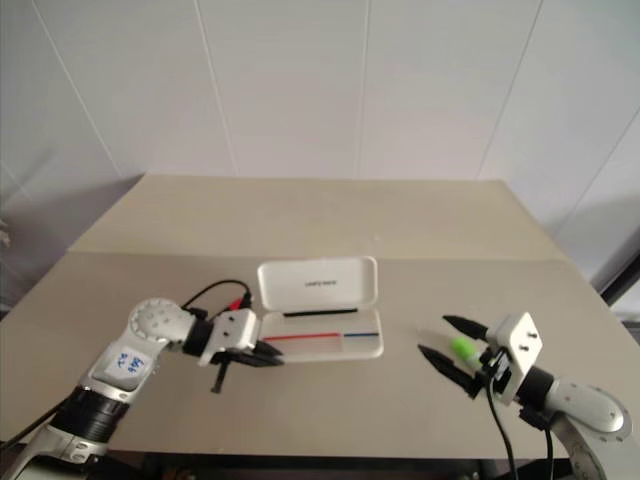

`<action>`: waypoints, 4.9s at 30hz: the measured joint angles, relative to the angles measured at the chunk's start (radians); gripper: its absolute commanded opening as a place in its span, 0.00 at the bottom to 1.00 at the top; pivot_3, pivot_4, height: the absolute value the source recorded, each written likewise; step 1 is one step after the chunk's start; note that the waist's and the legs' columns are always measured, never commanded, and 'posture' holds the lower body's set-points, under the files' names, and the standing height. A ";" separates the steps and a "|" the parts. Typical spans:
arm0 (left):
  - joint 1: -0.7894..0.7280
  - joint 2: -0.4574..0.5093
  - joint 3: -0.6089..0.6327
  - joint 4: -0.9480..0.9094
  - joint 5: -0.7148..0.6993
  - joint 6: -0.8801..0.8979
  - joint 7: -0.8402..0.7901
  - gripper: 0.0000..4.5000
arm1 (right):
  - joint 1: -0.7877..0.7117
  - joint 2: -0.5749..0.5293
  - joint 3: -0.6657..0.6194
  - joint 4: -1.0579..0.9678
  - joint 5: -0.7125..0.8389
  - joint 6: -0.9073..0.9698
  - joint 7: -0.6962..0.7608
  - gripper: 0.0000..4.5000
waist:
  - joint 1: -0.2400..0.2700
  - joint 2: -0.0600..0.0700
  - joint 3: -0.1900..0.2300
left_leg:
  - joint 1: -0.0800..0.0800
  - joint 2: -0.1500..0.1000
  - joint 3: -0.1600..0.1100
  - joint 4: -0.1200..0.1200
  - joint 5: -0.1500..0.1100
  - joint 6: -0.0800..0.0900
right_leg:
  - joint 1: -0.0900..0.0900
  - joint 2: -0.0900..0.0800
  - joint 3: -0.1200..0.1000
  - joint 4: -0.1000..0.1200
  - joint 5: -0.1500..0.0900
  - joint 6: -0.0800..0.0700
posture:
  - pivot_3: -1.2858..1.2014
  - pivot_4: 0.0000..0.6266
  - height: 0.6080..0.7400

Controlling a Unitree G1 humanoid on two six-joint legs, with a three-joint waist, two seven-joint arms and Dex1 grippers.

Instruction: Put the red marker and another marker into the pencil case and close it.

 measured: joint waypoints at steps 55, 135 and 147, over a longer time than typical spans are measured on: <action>-0.153 -0.183 -0.172 0.113 0.099 0.137 0.060 0.68 | -0.032 0.004 0.041 0.003 -0.015 0.003 -0.012 1.00 | 0.014 0.002 -0.001 | 0.003 0.000 -0.001 -0.002 0.002 0.003 | 0.011 -0.001 -0.001 -0.014 0.002 0.001 | 0.52 0.24 1.00; -0.018 0.056 0.237 0.198 -0.142 0.610 0.519 0.80 | -0.273 -0.135 0.059 0.210 0.088 0.000 0.431 1.00 | 0.000 0.004 -0.001 | 0.005 0.001 -0.001 -0.003 -0.003 0.001 | 0.012 -0.002 -0.004 -0.014 0.002 0.001 | 0.52 0.24 1.00; -0.083 0.064 0.202 0.289 -0.099 0.587 0.500 0.13 | -0.271 -0.124 0.065 0.198 0.086 0.000 0.390 1.00 | 0.002 0.005 -0.001 | 0.005 0.000 -0.001 -0.003 -0.003 0.001 | 0.012 -0.002 -0.004 -0.014 0.002 0.001 | 0.52 0.24 1.00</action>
